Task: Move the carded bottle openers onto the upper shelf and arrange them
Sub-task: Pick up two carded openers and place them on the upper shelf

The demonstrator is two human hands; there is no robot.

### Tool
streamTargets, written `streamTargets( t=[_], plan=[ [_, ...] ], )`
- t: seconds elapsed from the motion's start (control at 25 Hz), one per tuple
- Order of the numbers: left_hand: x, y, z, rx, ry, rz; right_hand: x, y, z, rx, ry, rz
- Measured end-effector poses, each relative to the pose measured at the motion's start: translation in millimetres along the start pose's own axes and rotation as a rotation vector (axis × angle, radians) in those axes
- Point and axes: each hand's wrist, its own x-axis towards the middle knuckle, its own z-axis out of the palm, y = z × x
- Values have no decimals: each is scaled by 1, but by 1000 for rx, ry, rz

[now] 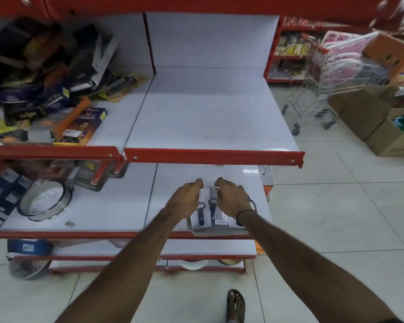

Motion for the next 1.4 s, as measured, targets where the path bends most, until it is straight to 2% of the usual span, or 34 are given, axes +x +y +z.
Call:
streamTargets(
  t=[0.24,0.36,0.56,0.8,1.0,1.12,1.2,1.4],
  plan=[
    [-46,35,-100,-40,346,199,-32,-41,-91,-88,411,-156],
    [-40,48,-152,-111,500,236,-25,-65,-140,-23,524,-189],
    [-6,49,-215,-140,581,170,27,-83,-199,87,520,-93],
    [71,31,-252,-58,585,57,115,-79,-225,175,386,-49],
    [117,9,-231,-81,497,6,166,-65,-193,108,263,-49],
    [129,-4,-207,6,431,-14,177,-60,-163,82,198,-69],
    [131,-10,-198,70,409,-9,179,-58,-152,76,183,-82],
    [126,-14,-197,56,435,-20,180,-56,-152,50,215,-83]
  ],
)
